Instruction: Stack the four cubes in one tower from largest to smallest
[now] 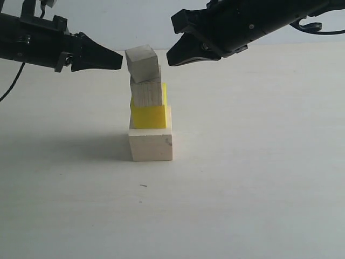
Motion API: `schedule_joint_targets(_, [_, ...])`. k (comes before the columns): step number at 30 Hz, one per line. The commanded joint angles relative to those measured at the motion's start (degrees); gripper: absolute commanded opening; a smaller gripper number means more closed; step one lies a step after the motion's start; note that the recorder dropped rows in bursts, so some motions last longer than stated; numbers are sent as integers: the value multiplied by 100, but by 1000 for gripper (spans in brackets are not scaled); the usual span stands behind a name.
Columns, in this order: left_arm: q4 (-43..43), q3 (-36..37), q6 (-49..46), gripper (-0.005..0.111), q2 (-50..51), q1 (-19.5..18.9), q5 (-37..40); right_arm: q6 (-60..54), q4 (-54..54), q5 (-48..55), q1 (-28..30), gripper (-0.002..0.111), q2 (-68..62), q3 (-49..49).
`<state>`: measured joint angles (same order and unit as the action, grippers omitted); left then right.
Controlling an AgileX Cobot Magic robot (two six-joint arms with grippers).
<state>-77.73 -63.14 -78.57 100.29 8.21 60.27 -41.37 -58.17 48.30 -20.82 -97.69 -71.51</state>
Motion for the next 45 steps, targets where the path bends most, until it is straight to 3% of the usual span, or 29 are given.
schedule_joint_targets(1, [-80,-32,42,0,-44,-20,-16,-102,-183,138,17,0,60,-42])
schedule_joint_targets(24, [-205,-32,30,0,-44,-9,108,-211,-228,-175,-157,0,23,-42])
schedule_joint_targets(30, [-148,-32,-3,0,-44,274,-219,-211,-201,-175,-157,0,-35,-42])
schedule_joint_targets(45, [-147,-32,7,0,-44,239,-219,-195,-28,51,-157,0,-36,-42])
